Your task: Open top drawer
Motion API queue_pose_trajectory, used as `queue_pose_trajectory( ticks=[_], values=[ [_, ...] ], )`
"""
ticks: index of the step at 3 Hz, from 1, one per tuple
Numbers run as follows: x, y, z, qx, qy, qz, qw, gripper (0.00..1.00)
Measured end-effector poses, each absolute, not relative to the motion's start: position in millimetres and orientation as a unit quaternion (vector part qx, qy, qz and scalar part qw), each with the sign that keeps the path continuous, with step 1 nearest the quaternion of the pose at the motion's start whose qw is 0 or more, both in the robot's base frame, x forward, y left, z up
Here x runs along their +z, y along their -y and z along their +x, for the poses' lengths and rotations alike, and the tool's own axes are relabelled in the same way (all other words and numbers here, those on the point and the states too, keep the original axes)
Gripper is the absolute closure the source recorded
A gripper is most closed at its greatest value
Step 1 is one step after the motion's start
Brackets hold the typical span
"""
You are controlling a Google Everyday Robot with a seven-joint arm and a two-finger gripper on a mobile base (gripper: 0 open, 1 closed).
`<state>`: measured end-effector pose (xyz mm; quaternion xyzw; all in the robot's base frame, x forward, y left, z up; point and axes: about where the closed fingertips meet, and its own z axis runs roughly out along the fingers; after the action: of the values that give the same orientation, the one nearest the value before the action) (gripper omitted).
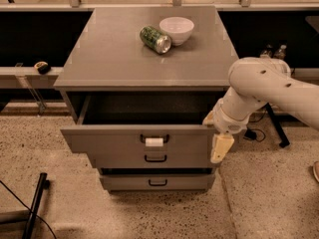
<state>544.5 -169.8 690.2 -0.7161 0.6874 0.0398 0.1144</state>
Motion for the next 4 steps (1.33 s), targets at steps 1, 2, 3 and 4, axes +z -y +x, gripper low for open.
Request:
queue_pose_trajectory(
  ticks=[1,2,3,4],
  values=[
    [701,163,530,0.046,-0.693,-0.710,0.115,0.11],
    [701,163,529,0.045,-0.693,-0.710,0.115,0.00],
    [701,163,529,0.045,-0.693,-0.710,0.115,0.00],
    [689,160,526,0.050,-0.686,-0.721,0.084,0.00]
  ],
)
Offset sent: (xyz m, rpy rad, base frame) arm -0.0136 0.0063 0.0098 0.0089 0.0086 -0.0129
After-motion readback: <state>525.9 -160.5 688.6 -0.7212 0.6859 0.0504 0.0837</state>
